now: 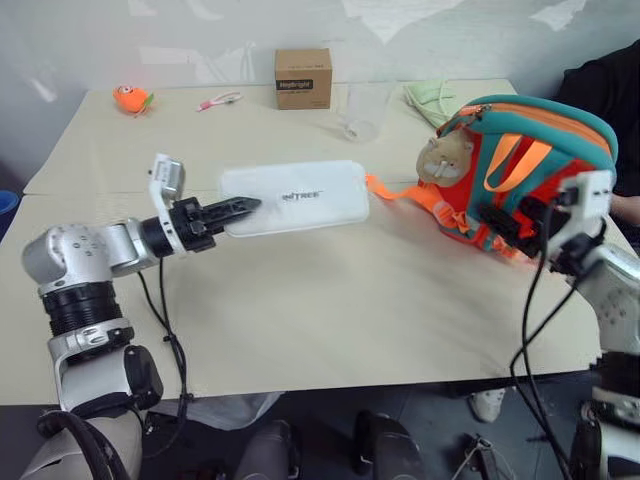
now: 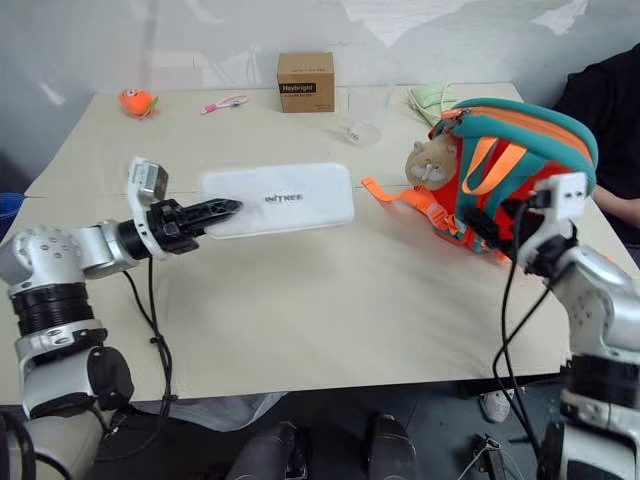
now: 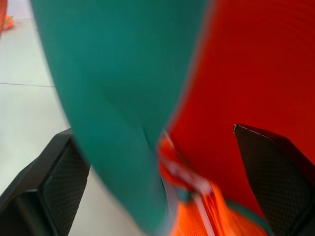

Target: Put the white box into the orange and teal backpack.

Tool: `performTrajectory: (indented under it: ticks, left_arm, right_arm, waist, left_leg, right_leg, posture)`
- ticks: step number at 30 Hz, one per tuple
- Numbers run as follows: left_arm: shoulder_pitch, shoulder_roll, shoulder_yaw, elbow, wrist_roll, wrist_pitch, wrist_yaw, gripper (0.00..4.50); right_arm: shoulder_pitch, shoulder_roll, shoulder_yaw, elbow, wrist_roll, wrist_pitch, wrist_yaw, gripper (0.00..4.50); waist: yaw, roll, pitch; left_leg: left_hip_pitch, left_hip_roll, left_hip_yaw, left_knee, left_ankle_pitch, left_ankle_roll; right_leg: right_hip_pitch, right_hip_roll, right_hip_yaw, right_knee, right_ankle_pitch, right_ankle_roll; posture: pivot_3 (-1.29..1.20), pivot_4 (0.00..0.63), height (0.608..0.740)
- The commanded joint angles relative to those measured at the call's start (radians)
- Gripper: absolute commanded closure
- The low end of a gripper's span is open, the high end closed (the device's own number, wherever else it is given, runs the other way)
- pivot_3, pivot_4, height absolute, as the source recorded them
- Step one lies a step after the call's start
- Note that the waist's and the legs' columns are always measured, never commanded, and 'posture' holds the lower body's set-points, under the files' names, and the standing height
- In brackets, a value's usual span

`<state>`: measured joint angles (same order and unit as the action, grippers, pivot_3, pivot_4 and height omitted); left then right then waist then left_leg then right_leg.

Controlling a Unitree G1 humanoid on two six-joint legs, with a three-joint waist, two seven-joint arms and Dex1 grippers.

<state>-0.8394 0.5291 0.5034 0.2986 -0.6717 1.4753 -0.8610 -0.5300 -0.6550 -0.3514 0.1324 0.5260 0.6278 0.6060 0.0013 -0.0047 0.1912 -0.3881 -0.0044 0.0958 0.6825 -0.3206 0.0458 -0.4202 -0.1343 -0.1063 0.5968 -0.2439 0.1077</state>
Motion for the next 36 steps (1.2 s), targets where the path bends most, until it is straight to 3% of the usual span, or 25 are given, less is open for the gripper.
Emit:
performTrajectory:
  ticks: [1, 2, 5, 11, 16, 21, 27, 33, 36]
  left_arm:
    - [-0.006, 0.018, 0.044, -0.056, -0.055, -0.021, 0.029, 3.22]
    - [-0.003, 0.02, 0.048, -0.062, -0.061, -0.021, 0.036, 3.22]
    - [0.014, 0.025, 0.055, -0.093, -0.07, -0.027, 0.062, 3.22]
    - [0.035, 0.037, 0.074, -0.114, -0.095, -0.06, 0.089, 3.22]
    - [0.029, 0.041, 0.023, -0.098, -0.027, -0.258, 0.122, 3.22]
    - [-0.01, 0.059, -0.034, -0.104, -0.059, -0.353, 0.048, 3.22]
    - [-0.05, 0.04, -0.05, -0.162, -0.161, -0.411, -0.066, 3.22]
    - [-0.016, 0.024, -0.09, -0.249, -0.284, -0.39, -0.164, 3.22]
    - [0.005, 0.008, -0.134, -0.273, -0.236, -0.485, -0.159, 3.22]
  right_arm:
    - [-0.064, 0.013, 0.049, 0.111, -0.044, -0.077, 0.041, 0.0]
    - [-0.075, 0.017, 0.056, 0.131, -0.046, -0.092, 0.055, 0.0]
    - [-0.092, 0.025, 0.068, 0.153, -0.045, -0.128, 0.096, 0.64]
    - [-0.089, 0.023, 0.089, 0.119, -0.042, -0.141, 0.166, 2.65]
    - [-0.074, 0.02, 0.141, 0.029, 0.0, -0.108, 0.293, 4.36]
    - [0.029, -0.06, 0.157, -0.267, 0.215, 0.101, 0.479, 4.47]
    - [0.211, -0.236, 0.042, -0.549, 0.525, 0.339, 0.573, 4.47]
    - [0.314, -0.326, -0.044, -0.605, 0.602, 0.382, 0.556, 4.47]
    - [0.356, -0.37, -0.093, -0.607, 0.647, 0.413, 0.576, 4.47]
  waist:
    - [0.0, 0.0, 0.0]
    - [-0.001, 0.0, 0.0]
    - [-0.006, 0.0, 0.0]
    - [-0.008, 0.0, 0.0]
    - [-0.008, 0.0, 0.0]
    - [-0.003, 0.0, 0.0]
    - [0.008, -0.001, 0.0]
    - [0.011, -0.002, 0.001]
    - [0.016, -0.002, 0.001]
  left_leg:
    - [-0.001, 0.0, 0.0, 0.0, 0.0, 0.0]
    - [-0.001, 0.0, 0.0, 0.0, 0.0, 0.0]
    - [-0.001, 0.0, 0.001, 0.0, 0.0, 0.0]
    - [0.001, 0.0, 0.003, 0.0, 0.0, 0.0]
    - [0.0, 0.001, 0.006, 0.0, 0.0, -0.001]
    - [-0.001, 0.001, 0.009, 0.0, 0.0, -0.001]
    - [-0.003, 0.001, 0.009, 0.0, -0.002, 0.0]
    - [-0.001, 0.001, 0.01, 0.0, -0.002, 0.001]
    - [0.0, 0.001, 0.01, 0.0, -0.002, 0.001]
  right_leg:
    - [0.0, 0.0, 0.0, 0.0, 0.0, 0.0]
    - [0.0, 0.0, 0.0, -0.001, 0.0, 0.0]
    - [0.0, 0.001, -0.002, -0.001, 0.0, 0.0]
    - [-0.001, 0.002, -0.002, 0.001, 0.0, 0.0]
    - [-0.004, 0.002, -0.001, 0.003, 0.0, 0.0]
    - [-0.007, 0.002, -0.001, 0.004, 0.0, 0.0]
    - [-0.008, 0.001, -0.001, 0.002, 0.0, 0.0]
    - [-0.007, 0.0, 0.0, 0.004, 0.0, 0.0]
    - [-0.007, 0.0, 0.0, 0.004, 0.0, 0.0]
  posture:
    - [0.0, 0.15, 0.74]
    - [0.0, 0.15, 0.74]
    - [0.0, 0.15, 0.74]
    - [0.0, 0.15, 0.74]
    - [0.0, 0.15, 0.74]
    - [0.0, 0.15, 0.74]
    - [0.0, 0.15, 0.74]
    - [0.0, 0.15, 0.74]
    - [0.0, 0.15, 0.74]
